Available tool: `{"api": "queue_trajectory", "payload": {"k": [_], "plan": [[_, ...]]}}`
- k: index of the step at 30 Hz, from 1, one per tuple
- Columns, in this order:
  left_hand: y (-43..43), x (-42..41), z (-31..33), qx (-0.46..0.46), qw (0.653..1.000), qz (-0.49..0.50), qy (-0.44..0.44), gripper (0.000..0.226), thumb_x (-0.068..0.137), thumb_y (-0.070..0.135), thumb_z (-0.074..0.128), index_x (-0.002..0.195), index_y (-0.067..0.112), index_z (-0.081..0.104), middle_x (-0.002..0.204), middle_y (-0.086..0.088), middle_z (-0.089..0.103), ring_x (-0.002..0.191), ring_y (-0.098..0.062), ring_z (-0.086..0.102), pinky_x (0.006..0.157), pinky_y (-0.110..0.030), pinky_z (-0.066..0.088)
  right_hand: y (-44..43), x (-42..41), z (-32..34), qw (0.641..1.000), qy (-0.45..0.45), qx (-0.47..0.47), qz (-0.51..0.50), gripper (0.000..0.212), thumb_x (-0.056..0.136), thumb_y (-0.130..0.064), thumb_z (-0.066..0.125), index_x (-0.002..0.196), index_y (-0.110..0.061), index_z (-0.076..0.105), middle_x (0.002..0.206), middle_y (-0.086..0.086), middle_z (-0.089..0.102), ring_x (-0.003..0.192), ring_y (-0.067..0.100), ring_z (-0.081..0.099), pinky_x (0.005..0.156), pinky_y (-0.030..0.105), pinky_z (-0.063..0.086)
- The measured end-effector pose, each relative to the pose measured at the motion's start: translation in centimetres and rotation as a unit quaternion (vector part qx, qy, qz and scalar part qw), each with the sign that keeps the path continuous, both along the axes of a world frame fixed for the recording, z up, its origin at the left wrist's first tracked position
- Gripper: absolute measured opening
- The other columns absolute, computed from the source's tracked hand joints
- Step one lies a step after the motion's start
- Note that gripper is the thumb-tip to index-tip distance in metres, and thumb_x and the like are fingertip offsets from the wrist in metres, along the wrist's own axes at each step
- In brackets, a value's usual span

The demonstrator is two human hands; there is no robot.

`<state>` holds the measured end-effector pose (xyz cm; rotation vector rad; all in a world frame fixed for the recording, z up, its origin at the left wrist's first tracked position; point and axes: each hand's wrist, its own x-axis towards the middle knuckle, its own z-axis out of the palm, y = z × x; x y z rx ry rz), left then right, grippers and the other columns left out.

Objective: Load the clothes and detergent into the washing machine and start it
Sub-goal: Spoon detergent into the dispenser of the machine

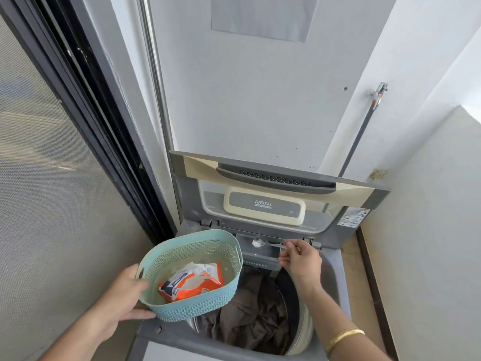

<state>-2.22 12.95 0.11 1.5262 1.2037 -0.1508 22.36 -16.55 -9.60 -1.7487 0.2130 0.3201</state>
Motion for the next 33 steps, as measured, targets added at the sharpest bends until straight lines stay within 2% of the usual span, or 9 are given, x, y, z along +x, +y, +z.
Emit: {"api": "queue_trajectory", "payload": {"k": [6,10,13,16,18,21,24,29,33], "plan": [[0.2,-0.6,0.7,-0.007,1.0,0.005,0.0,0.04,0.109,-0.008,0.045,0.117,0.022,0.07,0.111,-0.007,0.084,0.097,-0.035,0.084,0.071,-0.052,0.071,0.6,-0.6,-0.8,0.998,-0.051,-0.035,0.034,0.029,0.109,-0.003,0.056,0.1,-0.017,0.08,0.089,0.02,0.075,0.071,0.026,0.069,0.077,0.047,0.067],[0.2,-0.8,0.8,-0.006,1.0,0.005,-0.004,0.04,0.109,-0.008,0.045,0.116,0.021,0.07,0.11,-0.007,0.084,0.098,-0.034,0.083,0.073,-0.054,0.071,0.2,-1.3,-1.2,0.987,-0.115,-0.085,0.077,0.03,0.109,-0.005,0.055,0.106,-0.02,0.081,0.09,0.004,0.076,0.083,0.024,0.072,0.081,0.04,0.065],[0.1,-0.8,0.7,-0.008,1.0,0.001,-0.008,0.04,0.108,-0.009,0.044,0.116,0.022,0.068,0.114,-0.008,0.082,0.098,-0.033,0.083,0.072,-0.053,0.071,-0.2,-1.8,-1.3,0.979,-0.141,-0.11,0.093,0.028,0.109,-0.008,0.056,0.11,-0.02,0.08,0.089,-0.001,0.077,0.086,0.023,0.074,0.084,0.043,0.066],[-0.1,-0.6,0.9,-0.013,1.0,-0.011,-0.015,0.038,0.109,-0.007,0.045,0.12,0.023,0.066,0.119,-0.007,0.08,0.104,-0.031,0.082,0.076,-0.056,0.071,-0.1,-2.2,-0.2,0.999,-0.051,0.003,-0.016,0.022,0.11,-0.012,0.058,0.105,-0.015,0.08,0.084,0.013,0.079,0.076,0.033,0.076,0.08,0.048,0.068],[-0.3,-0.4,1.2,-0.014,0.999,-0.02,-0.02,0.037,0.109,-0.006,0.046,0.123,0.024,0.065,0.121,-0.006,0.078,0.107,-0.031,0.081,0.079,-0.058,0.071,-0.3,-2.8,1.7,0.992,0.019,0.108,-0.07,0.022,0.111,-0.011,0.057,0.11,-0.001,0.076,0.079,0.021,0.076,0.065,0.033,0.071,0.068,0.041,0.065],[-0.7,-0.1,1.6,-0.013,0.999,-0.032,-0.033,0.038,0.109,-0.005,0.047,0.127,0.024,0.062,0.125,-0.004,0.076,0.11,-0.03,0.079,0.08,-0.057,0.071,-1.3,-4.9,5.6,0.983,0.033,0.178,-0.029,0.025,0.112,-0.009,0.052,0.111,0.008,0.071,0.072,0.018,0.067,0.056,0.026,0.062,0.049,0.026,0.053],[-1.4,0.3,1.8,-0.013,0.998,-0.037,-0.043,0.039,0.11,-0.005,0.045,0.129,0.026,0.06,0.126,-0.002,0.074,0.112,-0.029,0.078,0.08,-0.055,0.072,-2.2,-7.7,10.0,0.978,0.002,0.207,0.034,0.024,0.112,-0.008,0.052,0.106,0.006,0.07,0.069,0.018,0.064,0.052,0.025,0.058,0.043,0.025,0.046],[-2.5,1.0,1.7,-0.014,0.998,-0.032,-0.061,0.039,0.108,-0.003,0.044,0.129,0.024,0.063,0.128,-0.003,0.075,0.111,-0.028,0.079,0.079,-0.055,0.072,-2.1,-11.3,14.5,0.978,-0.086,0.149,0.121,0.024,0.11,-0.006,0.056,0.097,0.004,0.073,0.065,0.025,0.067,0.049,0.03,0.06,0.042,0.03,0.048],[-3.6,1.6,1.9,-0.01,0.997,-0.036,-0.07,0.039,0.106,-0.003,0.045,0.128,0.023,0.066,0.127,-0.004,0.076,0.109,-0.029,0.079,0.077,-0.056,0.072,-1.5,-12.7,15.0,0.974,-0.147,0.076,0.156,0.023,0.108,-0.007,0.06,0.091,-0.004,0.076,0.064,0.022,0.071,0.051,0.041,0.064,0.047,0.036,0.053]]}}
